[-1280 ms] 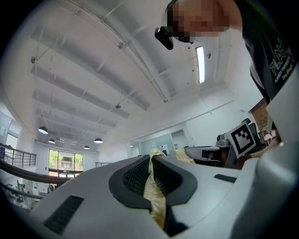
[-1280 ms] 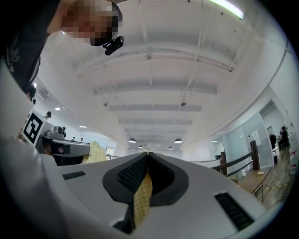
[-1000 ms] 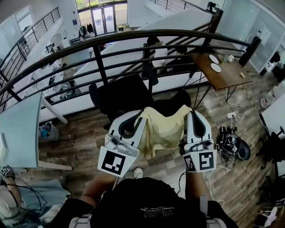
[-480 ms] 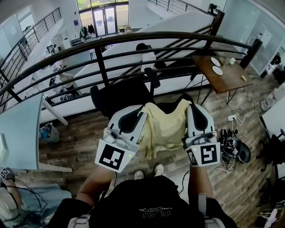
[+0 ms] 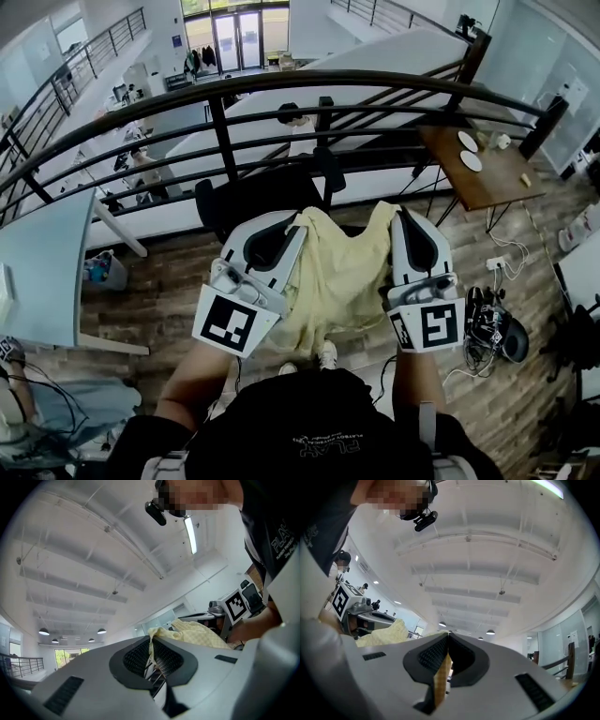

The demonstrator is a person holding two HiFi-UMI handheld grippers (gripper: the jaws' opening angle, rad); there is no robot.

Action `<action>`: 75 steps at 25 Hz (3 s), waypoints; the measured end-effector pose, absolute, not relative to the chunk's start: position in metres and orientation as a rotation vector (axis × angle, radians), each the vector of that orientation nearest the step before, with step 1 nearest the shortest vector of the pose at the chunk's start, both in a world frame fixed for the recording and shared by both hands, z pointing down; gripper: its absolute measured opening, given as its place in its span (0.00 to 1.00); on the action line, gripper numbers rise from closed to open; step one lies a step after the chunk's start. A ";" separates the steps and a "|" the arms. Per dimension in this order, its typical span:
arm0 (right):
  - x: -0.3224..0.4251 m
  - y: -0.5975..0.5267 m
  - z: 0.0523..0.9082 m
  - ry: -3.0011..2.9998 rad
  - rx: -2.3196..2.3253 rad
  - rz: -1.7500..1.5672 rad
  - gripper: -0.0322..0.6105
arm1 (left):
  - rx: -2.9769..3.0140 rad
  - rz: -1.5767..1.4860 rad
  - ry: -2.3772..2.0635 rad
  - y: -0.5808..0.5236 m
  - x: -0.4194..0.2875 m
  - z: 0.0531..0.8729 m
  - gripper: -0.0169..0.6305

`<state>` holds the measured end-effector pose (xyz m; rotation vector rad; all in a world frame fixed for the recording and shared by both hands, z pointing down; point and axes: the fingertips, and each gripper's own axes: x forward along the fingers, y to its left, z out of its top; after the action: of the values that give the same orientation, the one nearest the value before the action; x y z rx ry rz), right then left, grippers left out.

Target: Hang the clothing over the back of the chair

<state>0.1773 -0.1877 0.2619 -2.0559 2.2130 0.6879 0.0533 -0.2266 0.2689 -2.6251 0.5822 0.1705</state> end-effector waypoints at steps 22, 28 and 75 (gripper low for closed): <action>0.204 -0.282 0.245 2.484 -1.813 0.769 0.08 | -2.552 0.118 0.918 -0.311 0.064 0.261 0.06; 0.211 -0.298 0.250 2.533 -1.764 0.751 0.08 | -2.545 0.061 0.981 -0.325 0.067 0.265 0.07; 0.225 -0.377 0.330 3.013 -1.516 0.812 0.08 | -2.616 -0.220 0.977 -0.384 0.065 0.345 0.07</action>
<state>0.2252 -0.3767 0.3305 -1.5159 3.0133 0.8116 0.0645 -0.3841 0.3447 -2.6158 0.9772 -0.2204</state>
